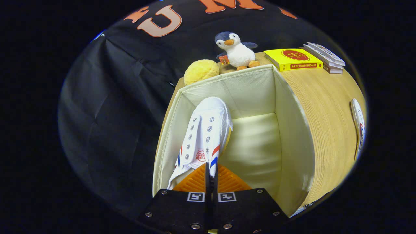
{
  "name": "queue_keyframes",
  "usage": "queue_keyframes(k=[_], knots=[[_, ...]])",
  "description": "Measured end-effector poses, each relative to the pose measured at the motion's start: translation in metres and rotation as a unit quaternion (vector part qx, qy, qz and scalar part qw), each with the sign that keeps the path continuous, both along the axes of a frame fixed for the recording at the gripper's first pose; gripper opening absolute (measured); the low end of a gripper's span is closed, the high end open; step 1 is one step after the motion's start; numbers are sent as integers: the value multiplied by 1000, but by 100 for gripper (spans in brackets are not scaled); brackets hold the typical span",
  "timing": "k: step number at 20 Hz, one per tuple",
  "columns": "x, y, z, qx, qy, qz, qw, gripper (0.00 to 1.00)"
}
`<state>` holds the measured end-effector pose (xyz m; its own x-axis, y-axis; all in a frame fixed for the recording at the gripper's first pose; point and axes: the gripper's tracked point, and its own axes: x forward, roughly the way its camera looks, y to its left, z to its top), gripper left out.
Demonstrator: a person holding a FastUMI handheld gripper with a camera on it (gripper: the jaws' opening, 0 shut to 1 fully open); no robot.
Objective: Open the storage box then place both shoes into the box .Put the left shoe in first, then the right shoe, with the right side of both shoes facing outward in a uniform manner.
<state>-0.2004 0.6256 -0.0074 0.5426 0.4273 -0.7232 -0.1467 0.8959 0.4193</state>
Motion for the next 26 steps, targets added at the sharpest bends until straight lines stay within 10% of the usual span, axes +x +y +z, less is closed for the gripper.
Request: queue_keyframes(k=[5, 15, 26], knots=[[-4, 12, -10, -15, 29, -3, 999, 3], [-10, -18, 70, 18, -49, 26, 998, 97], [-7, -223, 103, -18, -112, -50, 992, 99]])
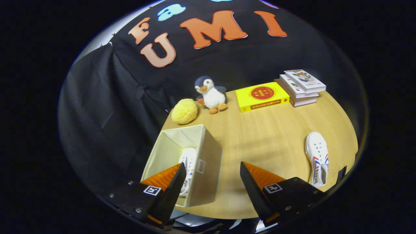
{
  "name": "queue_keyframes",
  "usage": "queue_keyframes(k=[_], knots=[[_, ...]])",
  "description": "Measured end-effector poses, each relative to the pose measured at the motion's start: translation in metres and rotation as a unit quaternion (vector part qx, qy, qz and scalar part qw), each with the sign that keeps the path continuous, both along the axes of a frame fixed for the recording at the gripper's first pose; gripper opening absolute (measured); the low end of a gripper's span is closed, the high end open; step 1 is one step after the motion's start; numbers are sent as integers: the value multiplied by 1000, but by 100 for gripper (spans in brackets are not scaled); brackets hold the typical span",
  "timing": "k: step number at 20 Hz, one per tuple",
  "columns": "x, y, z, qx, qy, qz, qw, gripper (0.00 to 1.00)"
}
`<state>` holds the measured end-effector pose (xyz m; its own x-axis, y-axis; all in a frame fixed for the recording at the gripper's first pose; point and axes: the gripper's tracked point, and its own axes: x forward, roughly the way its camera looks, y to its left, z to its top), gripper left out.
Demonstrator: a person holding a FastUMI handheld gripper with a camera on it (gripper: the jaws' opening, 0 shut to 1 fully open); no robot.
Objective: Open the storage box then place both shoes into the box .Put the left shoe in first, then the right shoe, with the right side of both shoes facing outward in a uniform manner.
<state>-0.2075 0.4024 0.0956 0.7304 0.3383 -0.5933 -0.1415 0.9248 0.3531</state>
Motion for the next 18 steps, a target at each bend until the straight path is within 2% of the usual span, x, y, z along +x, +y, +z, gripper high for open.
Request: queue_keyframes(k=[6, 9, 12, 18], knots=[[-5, -162, -39, -40, 28, -102, 994, 99], [-11, -219, -60, -48, 46, -134, 989, 99], [-11, -264, -85, -70, 62, -145, 985, 99], [-3, -294, -148, -90, 116, -115, 982, 96]])
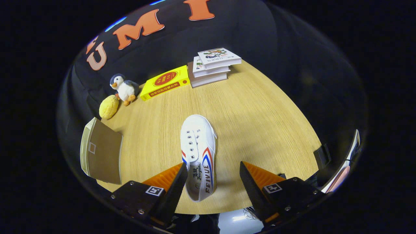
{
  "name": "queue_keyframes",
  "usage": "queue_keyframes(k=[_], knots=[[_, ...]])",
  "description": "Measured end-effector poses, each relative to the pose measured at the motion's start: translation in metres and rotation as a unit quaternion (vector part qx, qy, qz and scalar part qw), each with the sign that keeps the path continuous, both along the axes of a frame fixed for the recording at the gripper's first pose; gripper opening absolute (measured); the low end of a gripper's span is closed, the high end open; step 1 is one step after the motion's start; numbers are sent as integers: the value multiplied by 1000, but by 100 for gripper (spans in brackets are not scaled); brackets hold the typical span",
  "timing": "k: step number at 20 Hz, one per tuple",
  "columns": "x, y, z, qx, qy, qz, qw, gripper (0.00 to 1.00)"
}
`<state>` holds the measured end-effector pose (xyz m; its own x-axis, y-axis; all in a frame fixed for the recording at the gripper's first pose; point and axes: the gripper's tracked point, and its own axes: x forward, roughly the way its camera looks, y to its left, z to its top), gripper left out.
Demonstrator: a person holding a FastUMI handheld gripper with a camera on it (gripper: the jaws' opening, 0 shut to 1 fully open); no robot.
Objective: Open the storage box then place both shoes into the box .Put the left shoe in first, then the right shoe, with the right side of both shoes facing outward in a uniform manner.
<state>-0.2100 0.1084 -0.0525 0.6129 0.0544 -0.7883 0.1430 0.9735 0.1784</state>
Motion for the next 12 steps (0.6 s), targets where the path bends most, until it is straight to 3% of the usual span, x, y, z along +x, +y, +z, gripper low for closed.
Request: queue_keyframes(k=[9, 12], knots=[[17, 13, -57, -9, 62, 58, 996, 81], [19, 21, -64, 10, 71, 65, 995, 70]])
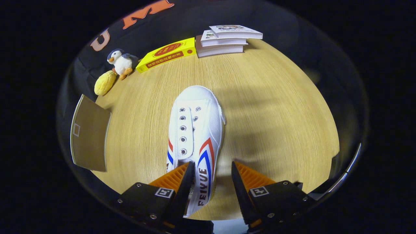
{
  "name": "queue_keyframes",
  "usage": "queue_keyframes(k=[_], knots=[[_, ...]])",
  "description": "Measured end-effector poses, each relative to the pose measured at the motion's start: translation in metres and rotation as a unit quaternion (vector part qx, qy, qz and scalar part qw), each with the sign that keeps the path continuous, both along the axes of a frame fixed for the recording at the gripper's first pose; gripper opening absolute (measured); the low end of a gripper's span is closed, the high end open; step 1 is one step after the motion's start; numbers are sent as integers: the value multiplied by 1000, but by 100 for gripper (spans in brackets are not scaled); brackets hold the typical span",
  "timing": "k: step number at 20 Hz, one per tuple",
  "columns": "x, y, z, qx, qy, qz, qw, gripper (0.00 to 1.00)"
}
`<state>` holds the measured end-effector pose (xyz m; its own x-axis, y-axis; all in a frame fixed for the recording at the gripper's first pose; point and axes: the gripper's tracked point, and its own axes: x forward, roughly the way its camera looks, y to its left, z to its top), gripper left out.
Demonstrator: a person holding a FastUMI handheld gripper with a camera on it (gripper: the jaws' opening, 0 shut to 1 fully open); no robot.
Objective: Open the storage box then place both shoes into the box .Put the left shoe in first, then the right shoe, with the right side of both shoes facing outward in a uniform manner.
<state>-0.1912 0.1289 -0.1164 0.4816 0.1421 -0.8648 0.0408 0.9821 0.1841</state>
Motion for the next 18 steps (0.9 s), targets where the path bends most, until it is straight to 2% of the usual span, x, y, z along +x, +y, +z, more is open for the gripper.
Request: queue_keyframes(k=[1, 3, 4, 5, 6, 7, 8, 10, 18], knots=[[2, 2, 1, 13, 0, -2, 1000, 66], [2, 7, 1, 44, 4, -10, 999, 47], [2, 4, 0, 48, 0, -15, 999, 37], [3, 3, 0, 50, -5, -19, 999, 34], [3, 1, 1, 51, -10, -26, 998, 23], [3, -1, 2, 51, -14, -36, 998, 18], [5, -3, 2, 50, -20, -47, 997, 8], [5, -2, 7, 47, -25, -55, 997, 4], [6, 17, 45, 53, -52, -78, 994, 3]])
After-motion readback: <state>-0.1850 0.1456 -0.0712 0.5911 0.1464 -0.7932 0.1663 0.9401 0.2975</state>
